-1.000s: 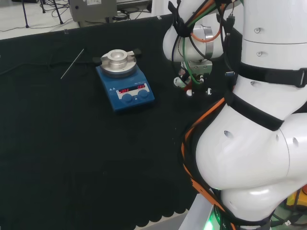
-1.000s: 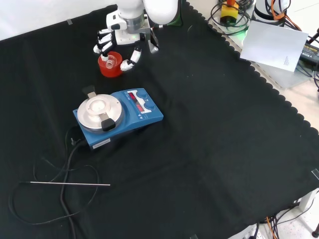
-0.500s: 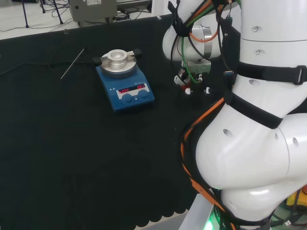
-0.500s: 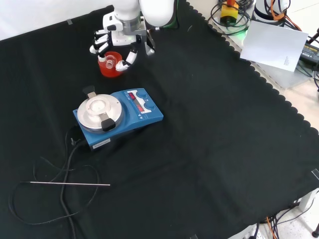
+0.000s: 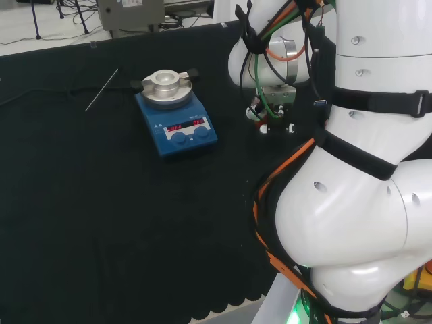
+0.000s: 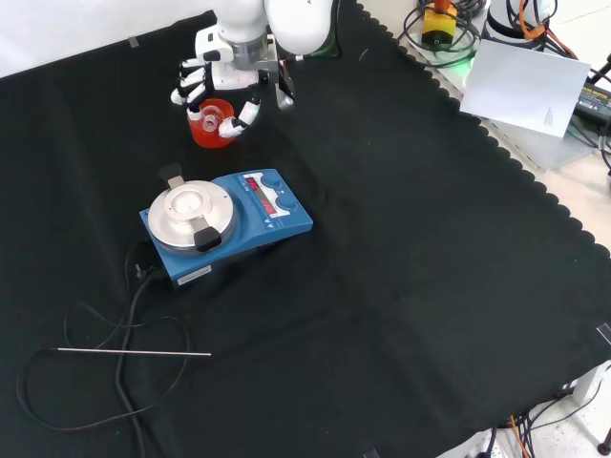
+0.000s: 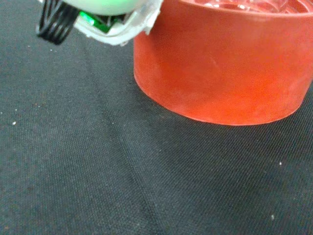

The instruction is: Pick up the round-bottom flask.

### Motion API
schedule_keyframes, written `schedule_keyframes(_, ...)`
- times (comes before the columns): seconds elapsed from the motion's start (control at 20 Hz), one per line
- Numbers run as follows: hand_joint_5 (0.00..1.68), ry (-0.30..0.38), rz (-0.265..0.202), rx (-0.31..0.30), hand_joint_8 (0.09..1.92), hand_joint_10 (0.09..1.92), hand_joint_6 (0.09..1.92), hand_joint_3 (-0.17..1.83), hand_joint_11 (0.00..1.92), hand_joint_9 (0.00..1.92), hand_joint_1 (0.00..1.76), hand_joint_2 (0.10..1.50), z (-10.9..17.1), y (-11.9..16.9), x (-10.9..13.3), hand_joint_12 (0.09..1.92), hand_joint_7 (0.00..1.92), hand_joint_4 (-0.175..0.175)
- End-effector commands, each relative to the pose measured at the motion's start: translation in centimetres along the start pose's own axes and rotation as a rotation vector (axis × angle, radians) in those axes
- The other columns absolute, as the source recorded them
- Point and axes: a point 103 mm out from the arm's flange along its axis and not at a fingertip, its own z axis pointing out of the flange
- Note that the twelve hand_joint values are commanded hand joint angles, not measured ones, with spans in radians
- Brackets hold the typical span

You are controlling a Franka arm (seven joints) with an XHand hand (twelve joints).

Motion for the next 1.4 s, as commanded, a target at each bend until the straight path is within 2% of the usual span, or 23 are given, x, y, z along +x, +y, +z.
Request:
schedule_keyframes(0.05, 0.73, 0.002, 0.007, 0.001, 0.62, 0.65, 0.81, 0.65, 0.02, 0.48, 0.98, 0.61, 0.1, 0.0, 0.0, 1.39, 0.28, 0.018)
schedule_keyframes(0.4, 0.84, 0.024, 0.025, -0.022, 0.62, 0.64, 0.82, 0.67, 0.06, 0.53, 1.0, 0.65, 0.2, 0.5, 0.1, 1.39, 0.33, 0.04)
schedule_keyframes(0.85, 0.86, 0.02, 0.041, -0.028, 0.61, 0.62, 0.83, 0.69, 0.09, 0.56, 1.0, 0.67, 0.4, 0.5, 0.4, 1.38, 0.36, 0.044)
schedule_keyframes(0.95, 0.97, 0.038, 0.046, -0.05, 0.62, 0.63, 0.91, 0.44, 0.1, 0.56, 1.03, 0.84, 0.1, 0.6, 0.4, 1.38, 0.37, 0.13)
schedule_keyframes(1.0, 1.03, 0.043, 0.05, -0.06, 0.62, 0.62, 0.89, 0.37, 0.11, 0.58, 1.04, 0.87, 0.0, 0.6, 0.3, 1.38, 0.39, 0.152)
schedule_keyframes(1.05, 1.07, 0.047, 0.054, -0.067, 0.61, 0.61, 0.88, 0.39, 0.13, 0.61, 1.06, 0.86, -0.2, 0.6, 0.3, 1.37, 0.42, 0.165)
schedule_keyframes(1.2, 1.12, 0.062, 0.061, -0.081, 0.59, 0.58, 0.87, 0.51, 0.17, 0.66, 1.08, 0.8, -1.0, 0.6, 0.1, 1.35, 0.48, 0.175)
schedule_keyframes(1.4, 1.14, 0.081, 0.067, -0.08, 0.59, 0.57, 0.85, 0.55, 0.19, 0.68, 1.09, 0.77, -2.3, 0.6, -0.1, 1.35, 0.5, 0.175)
